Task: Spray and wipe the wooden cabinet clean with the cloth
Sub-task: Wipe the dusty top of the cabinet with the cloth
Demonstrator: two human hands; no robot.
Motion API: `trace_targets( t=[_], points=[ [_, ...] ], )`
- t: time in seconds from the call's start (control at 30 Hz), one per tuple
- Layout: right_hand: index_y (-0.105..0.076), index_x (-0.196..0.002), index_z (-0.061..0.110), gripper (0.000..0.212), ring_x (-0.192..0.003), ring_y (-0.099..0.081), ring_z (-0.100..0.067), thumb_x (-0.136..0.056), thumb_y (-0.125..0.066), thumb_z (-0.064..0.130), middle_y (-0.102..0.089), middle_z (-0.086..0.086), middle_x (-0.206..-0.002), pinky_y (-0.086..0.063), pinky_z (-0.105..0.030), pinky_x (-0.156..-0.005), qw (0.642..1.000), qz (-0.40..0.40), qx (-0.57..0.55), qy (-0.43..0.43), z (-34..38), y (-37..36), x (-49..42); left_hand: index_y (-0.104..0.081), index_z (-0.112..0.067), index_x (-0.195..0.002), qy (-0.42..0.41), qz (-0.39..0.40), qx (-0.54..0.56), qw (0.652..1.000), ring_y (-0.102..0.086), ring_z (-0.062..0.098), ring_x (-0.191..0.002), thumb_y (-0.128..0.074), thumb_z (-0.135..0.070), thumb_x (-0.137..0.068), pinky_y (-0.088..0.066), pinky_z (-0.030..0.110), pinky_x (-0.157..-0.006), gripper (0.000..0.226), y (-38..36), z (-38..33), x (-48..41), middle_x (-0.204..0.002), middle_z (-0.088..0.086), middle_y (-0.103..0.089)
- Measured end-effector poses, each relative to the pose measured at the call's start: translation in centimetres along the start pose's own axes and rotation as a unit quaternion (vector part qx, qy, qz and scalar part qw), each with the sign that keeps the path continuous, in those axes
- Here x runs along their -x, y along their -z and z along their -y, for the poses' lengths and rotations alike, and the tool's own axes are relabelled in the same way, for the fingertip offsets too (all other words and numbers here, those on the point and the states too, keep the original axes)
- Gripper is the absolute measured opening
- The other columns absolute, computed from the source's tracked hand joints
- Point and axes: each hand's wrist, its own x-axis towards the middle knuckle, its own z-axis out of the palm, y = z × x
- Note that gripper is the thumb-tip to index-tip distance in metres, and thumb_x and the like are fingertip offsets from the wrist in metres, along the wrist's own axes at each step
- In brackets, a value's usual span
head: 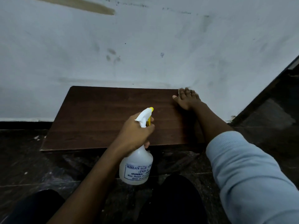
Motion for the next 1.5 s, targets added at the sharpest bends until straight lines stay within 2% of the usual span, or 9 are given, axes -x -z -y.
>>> trace_targets(
  t=[0.37, 0.5, 0.67, 0.87, 1.13, 1.27, 1.33, 1.4, 1.5],
  points=[
    [0.0, -0.165, 0.034, 0.082, -0.158, 0.01, -0.031, -0.097, -0.017, 0.077, 0.009, -0.002, -0.173, 0.009, -0.058, -0.124, 0.993, -0.014, 0.056, 0.107, 7.1, -2.5, 3.0, -0.068, -0.024, -0.112, 0.005, -0.074, 0.007, 0.997, -0.061, 0.025, -0.039, -0.068, -0.015, -0.092, -0.052, 0.029, -0.044, 0.021, 3.3, 1.7, 1.6, -0.089, 0.012, -0.071],
    [-0.003, -0.165, 0.033, 0.08, -0.159, 0.009, -0.028, -0.097, -0.014, 0.075, 0.003, -0.003, -0.173, 0.009, -0.053, -0.125, 0.974, -0.036, 0.069, 0.213, 10.5, -5.9, 7.7, -0.063, -0.018, -0.133, 0.018, -0.085, 0.002, 0.996, -0.06, 0.022, -0.039, -0.067, -0.011, -0.094, -0.051, 0.027, -0.044, 0.04, 4.0, 2.0, 1.7, -0.086, 0.003, -0.067],
    [0.004, -0.162, 0.042, 0.079, -0.158, 0.014, -0.018, -0.094, -0.001, 0.081, 0.004, 0.008, -0.171, 0.018, -0.038, -0.123, 0.931, -0.053, 0.073, 0.353, 8.1, -8.7, 14.0, -0.064, -0.022, -0.132, 0.039, -0.098, 0.017, 0.994, -0.06, 0.022, -0.04, -0.068, -0.012, -0.092, -0.05, 0.028, -0.044, 0.041, 5.4, 2.8, 1.8, -0.095, 0.003, -0.07],
    [0.002, -0.161, 0.045, 0.085, -0.159, 0.01, -0.022, -0.086, 0.0, 0.084, 0.002, 0.003, -0.173, 0.008, -0.05, -0.124, 0.969, -0.027, 0.074, 0.236, 6.8, -5.7, 7.3, -0.065, -0.022, -0.127, 0.048, -0.118, -0.008, 0.992, -0.061, 0.021, -0.039, -0.067, -0.012, -0.094, -0.05, 0.028, -0.043, 0.034, 6.6, 3.0, 2.2, -0.094, 0.002, -0.068],
    [-0.001, -0.161, 0.049, 0.097, -0.158, 0.01, -0.029, -0.076, -0.007, 0.095, 0.009, 0.011, -0.172, 0.013, -0.056, -0.122, 0.98, -0.005, 0.027, 0.199, 18.7, -4.4, 1.2, -0.066, -0.027, -0.095, 0.02, -0.198, -0.058, 0.978, -0.064, 0.019, -0.038, -0.064, -0.012, -0.09, -0.051, 0.027, -0.041, 0.015, 6.8, 1.8, 4.1, -0.063, 0.004, -0.067],
    [0.0, -0.162, 0.044, 0.092, -0.158, 0.012, -0.028, -0.082, -0.007, 0.089, 0.01, 0.007, -0.172, 0.011, -0.057, -0.123, 0.96, 0.016, 0.052, 0.275, 24.6, -5.1, 2.7, -0.07, -0.024, -0.107, 0.017, -0.226, -0.04, 0.973, -0.062, 0.018, -0.037, -0.067, -0.012, -0.092, -0.051, 0.027, -0.042, 0.02, 8.4, 1.4, 5.4, -0.075, 0.01, -0.071],
    [0.001, -0.163, 0.041, 0.096, -0.158, 0.013, -0.028, -0.078, -0.002, 0.085, 0.01, 0.004, -0.172, 0.009, -0.058, -0.124, 0.938, 0.019, 0.084, 0.336, 25.9, -6.0, 4.8, -0.069, -0.045, -0.114, -0.004, -0.218, -0.015, 0.976, -0.062, 0.018, -0.038, -0.069, -0.017, -0.088, -0.052, 0.027, -0.045, 0.038, 9.6, 0.9, 6.4, -0.082, 0.008, -0.075],
    [0.003, -0.163, 0.04, 0.092, -0.157, 0.015, -0.027, -0.081, -0.005, 0.082, 0.01, 0.003, -0.173, 0.01, -0.056, -0.124, 0.903, 0.01, 0.108, 0.415, 25.6, -7.0, 6.8, -0.066, -0.061, -0.097, -0.026, -0.219, -0.003, 0.975, -0.062, 0.019, -0.039, -0.066, -0.022, -0.082, -0.052, 0.027, -0.048, 0.041, 10.8, 0.2, 7.1, -0.064, 0.01, -0.071],
    [0.01, -0.16, 0.046, 0.088, -0.156, 0.019, -0.021, -0.084, -0.006, 0.088, 0.012, 0.007, -0.172, 0.014, -0.049, -0.123, 0.866, 0.005, 0.111, 0.488, 22.6, -7.7, 9.0, -0.072, -0.04, -0.106, -0.04, -0.249, -0.001, 0.968, -0.06, 0.019, -0.038, -0.071, -0.013, -0.089, -0.052, 0.025, -0.046, 0.032, 12.7, 1.1, 7.6, -0.061, 0.007, -0.071]
  ],
)
